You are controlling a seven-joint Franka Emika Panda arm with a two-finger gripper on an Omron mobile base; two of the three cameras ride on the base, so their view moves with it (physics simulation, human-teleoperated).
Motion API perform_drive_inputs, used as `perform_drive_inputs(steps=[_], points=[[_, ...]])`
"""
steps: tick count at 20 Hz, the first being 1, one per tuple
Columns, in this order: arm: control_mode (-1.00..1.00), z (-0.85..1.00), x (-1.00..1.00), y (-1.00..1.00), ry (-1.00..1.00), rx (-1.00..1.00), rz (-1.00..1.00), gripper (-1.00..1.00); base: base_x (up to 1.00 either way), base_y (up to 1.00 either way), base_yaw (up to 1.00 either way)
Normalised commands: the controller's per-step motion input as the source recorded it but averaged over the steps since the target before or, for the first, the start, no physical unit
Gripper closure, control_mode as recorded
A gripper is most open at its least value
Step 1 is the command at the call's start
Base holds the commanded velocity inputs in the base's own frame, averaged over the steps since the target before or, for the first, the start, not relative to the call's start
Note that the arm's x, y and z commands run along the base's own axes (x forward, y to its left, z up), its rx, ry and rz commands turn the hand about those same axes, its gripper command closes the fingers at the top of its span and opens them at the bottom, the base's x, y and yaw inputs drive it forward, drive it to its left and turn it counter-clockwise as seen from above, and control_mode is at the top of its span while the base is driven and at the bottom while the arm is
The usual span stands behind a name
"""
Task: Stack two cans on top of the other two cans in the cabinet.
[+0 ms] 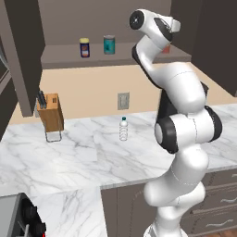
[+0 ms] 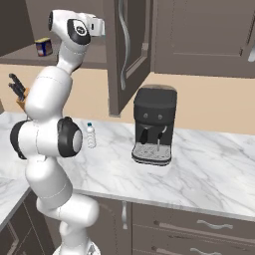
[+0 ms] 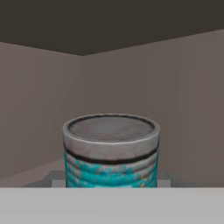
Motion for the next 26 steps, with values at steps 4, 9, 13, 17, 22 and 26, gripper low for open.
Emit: perform_drive_inputs(steps=[4, 9, 13, 17, 22, 26], points=[[-1.0, -0.04, 0.0, -0.31, 0.0, 0.01, -0.02, 1.0, 0.0, 0.0, 0.0], [-1.0, -0.1, 0.0, -0.27, 0.0, 0.03, 0.0, 1.0, 0.0, 0.0, 0.0], [-1.0, -0.1, 0.07, -0.02, 0.0, 0.09, 0.0, 1.0, 0.0, 0.0, 0.0], [-1.0, -0.05, 0.17, 0.0, -0.03, 0.07, 0.0, 1.0, 0.0, 0.0, 0.0], [-1.0, -0.04, 0.23, 0.0, -0.03, 0.0, 0.0, 1.0, 0.0, 0.0, 0.0], [-1.0, 0.0, 0.22, 0.0, 0.0, 0.0, 0.0, 1.0, 0.0, 0.0, 0.0]])
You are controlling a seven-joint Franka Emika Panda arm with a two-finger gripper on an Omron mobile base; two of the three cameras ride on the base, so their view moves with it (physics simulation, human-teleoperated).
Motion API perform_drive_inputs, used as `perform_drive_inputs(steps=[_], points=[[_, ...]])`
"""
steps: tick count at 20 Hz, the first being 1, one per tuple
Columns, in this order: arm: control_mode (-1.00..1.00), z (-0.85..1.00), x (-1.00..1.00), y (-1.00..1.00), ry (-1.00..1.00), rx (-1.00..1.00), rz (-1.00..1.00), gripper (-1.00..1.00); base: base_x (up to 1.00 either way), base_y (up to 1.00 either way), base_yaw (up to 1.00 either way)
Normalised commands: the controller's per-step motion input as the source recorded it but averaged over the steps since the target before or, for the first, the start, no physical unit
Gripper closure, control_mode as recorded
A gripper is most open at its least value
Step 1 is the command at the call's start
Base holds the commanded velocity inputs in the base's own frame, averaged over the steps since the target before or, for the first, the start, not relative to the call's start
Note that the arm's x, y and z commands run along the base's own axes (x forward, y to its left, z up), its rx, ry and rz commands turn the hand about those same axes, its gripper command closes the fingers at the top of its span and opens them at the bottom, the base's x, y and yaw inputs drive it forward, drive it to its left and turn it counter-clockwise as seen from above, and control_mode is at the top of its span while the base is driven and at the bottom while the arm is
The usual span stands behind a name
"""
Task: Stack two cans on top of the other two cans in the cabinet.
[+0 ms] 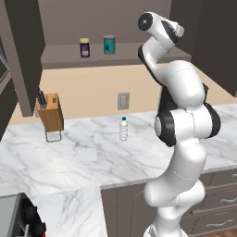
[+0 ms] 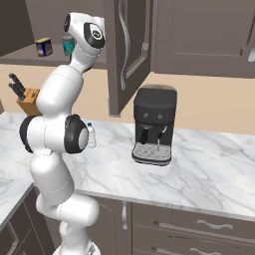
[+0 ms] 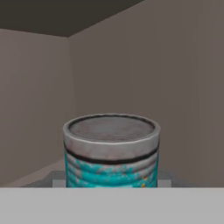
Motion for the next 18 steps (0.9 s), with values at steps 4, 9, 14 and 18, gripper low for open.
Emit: perform_drive_inputs(steps=[4, 9, 14, 18], points=[[-1.0, -0.03, 0.12, 0.0, 0.0, 0.0, 0.0, 1.0, 0.0, 0.0, 0.0], [-1.0, -0.02, 0.04, 0.0, 0.0, 0.0, 0.0, 1.0, 0.0, 0.0, 0.0], [-1.0, -0.1, 0.0, 0.0, 0.0, -0.01, 0.0, 1.0, 0.0, 0.0, 0.0], [-1.0, -0.13, 0.05, -0.02, 0.0, -0.03, 0.01, 1.0, 0.0, 0.0, 0.0]])
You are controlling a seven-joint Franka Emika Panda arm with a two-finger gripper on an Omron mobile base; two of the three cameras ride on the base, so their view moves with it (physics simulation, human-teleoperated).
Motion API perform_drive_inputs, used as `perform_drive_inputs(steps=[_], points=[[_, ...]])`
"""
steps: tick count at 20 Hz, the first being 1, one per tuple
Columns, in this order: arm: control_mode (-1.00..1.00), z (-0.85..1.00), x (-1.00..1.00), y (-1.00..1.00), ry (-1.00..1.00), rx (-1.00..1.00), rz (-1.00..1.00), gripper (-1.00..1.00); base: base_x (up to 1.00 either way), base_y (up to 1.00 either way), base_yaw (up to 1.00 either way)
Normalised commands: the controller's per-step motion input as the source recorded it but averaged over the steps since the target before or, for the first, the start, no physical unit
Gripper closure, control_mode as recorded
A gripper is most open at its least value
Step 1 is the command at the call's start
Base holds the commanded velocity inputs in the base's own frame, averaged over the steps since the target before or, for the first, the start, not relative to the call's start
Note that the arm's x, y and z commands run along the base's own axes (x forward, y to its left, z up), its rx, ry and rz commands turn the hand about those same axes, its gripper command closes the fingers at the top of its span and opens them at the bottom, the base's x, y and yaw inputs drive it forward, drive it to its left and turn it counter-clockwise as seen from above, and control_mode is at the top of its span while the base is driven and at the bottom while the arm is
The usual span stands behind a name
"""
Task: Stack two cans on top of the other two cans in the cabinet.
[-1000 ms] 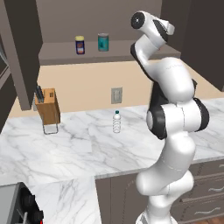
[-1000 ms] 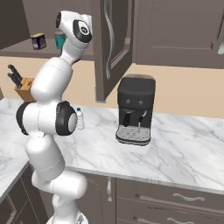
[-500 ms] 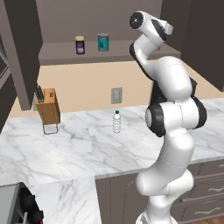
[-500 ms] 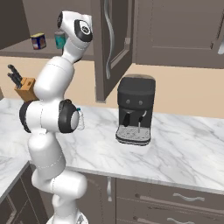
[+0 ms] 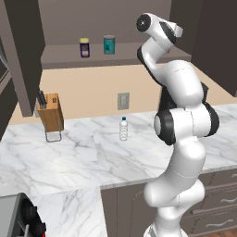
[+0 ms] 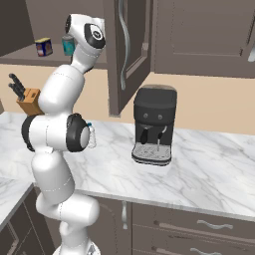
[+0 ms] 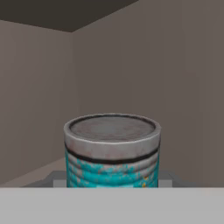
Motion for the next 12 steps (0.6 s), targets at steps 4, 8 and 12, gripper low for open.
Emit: perform_drive_inputs(steps=[4, 8, 12], points=[[-1.0, -0.02, 0.08, -0.06, 0.0, -0.01, 0.04, 1.0, 0.0, 0.0, 0.0], [-1.0, 0.0, 0.08, -0.03, 0.0, -0.04, 0.05, 1.0, 0.0, 0.0, 0.0], [-1.0, 0.0, 0.03, -0.05, 0.0, -0.05, 0.04, 1.0, 0.0, 0.0, 0.0]])
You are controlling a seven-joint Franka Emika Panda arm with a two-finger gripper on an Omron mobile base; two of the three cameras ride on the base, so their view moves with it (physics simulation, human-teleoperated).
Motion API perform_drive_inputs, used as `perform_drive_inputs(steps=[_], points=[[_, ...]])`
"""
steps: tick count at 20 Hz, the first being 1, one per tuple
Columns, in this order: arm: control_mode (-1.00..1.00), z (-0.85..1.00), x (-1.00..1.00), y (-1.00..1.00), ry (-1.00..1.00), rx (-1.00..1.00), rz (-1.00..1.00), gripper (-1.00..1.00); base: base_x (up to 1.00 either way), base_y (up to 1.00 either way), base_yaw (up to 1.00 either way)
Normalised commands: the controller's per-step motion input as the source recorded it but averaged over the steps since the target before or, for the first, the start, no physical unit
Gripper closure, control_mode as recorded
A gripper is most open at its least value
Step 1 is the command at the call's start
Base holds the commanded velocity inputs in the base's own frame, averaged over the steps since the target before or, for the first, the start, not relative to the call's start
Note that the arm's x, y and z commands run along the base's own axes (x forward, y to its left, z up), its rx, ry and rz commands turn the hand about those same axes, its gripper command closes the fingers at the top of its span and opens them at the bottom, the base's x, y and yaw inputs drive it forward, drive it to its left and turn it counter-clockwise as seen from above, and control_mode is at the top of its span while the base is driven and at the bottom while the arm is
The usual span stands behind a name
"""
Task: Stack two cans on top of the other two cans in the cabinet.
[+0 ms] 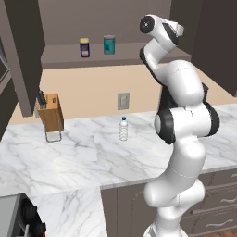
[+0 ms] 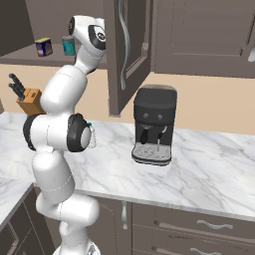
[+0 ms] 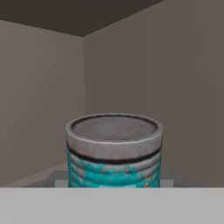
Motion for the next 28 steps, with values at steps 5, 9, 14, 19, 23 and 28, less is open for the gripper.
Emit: perform_drive_inputs(steps=[5, 9, 14, 19, 23, 28], points=[[-1.0, -0.03, 0.0, -0.01, 0.0, -0.06, 0.03, 1.0, 0.0, 0.0, 0.0], [-1.0, -0.11, -0.02, 0.0, 0.01, -0.01, 0.0, 1.0, 0.0, 0.0, 0.0], [-1.0, -0.19, 0.0, 0.0, 0.02, 0.0, 0.0, 1.0, 0.0, 0.0, 0.0], [-1.0, -0.17, 0.0, 0.0, 0.0, 0.0, 0.0, 1.0, 0.0, 0.0, 0.0], [-1.0, -0.18, 0.05, 0.0, 0.0, 0.0, 0.0, -1.0, 0.0, 0.0, 0.0], [-1.0, -0.15, 0.03, -0.01, 0.0, 0.0, 0.0, -1.0, 0.0, 0.0, 0.0]])
